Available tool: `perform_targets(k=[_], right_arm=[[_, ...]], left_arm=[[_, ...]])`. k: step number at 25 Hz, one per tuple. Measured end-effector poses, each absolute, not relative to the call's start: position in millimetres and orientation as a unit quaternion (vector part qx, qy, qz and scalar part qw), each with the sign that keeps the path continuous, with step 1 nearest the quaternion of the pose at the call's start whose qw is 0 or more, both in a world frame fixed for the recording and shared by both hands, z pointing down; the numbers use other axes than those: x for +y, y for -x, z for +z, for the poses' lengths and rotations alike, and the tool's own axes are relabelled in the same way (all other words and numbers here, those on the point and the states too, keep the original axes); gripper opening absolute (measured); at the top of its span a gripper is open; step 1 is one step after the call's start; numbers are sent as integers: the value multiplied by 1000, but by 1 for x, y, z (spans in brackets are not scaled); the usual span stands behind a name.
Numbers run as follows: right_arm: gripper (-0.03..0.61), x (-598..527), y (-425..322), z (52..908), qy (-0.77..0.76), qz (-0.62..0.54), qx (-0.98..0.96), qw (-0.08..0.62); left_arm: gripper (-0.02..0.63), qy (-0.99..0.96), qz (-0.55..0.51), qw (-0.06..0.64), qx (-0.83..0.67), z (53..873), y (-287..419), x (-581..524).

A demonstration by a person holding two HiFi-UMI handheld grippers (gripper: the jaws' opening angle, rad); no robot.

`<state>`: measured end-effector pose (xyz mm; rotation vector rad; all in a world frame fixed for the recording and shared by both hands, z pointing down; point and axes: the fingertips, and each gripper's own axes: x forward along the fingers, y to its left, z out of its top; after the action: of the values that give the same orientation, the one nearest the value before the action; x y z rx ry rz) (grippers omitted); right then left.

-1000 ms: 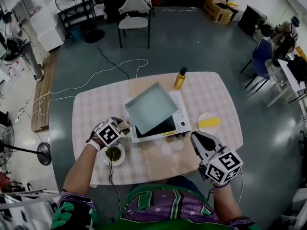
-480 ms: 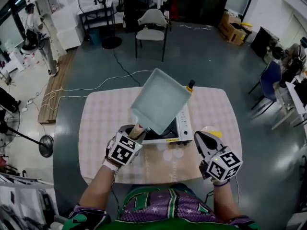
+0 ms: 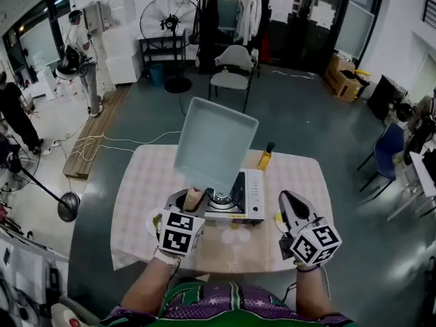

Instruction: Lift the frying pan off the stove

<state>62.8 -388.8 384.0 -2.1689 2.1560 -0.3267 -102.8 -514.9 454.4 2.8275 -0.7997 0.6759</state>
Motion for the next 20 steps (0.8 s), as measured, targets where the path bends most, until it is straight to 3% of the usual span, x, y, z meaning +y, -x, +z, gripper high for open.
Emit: perform_targets(k=[11, 20], right_arm=[[7, -375, -75, 331, 732, -35, 677, 65], [6, -371, -78, 331, 730, -40, 680, 64]], left_arm=[[144, -928, 152, 40, -337, 384, 125, -497], [144, -925, 133, 38, -354, 364, 126, -490]])
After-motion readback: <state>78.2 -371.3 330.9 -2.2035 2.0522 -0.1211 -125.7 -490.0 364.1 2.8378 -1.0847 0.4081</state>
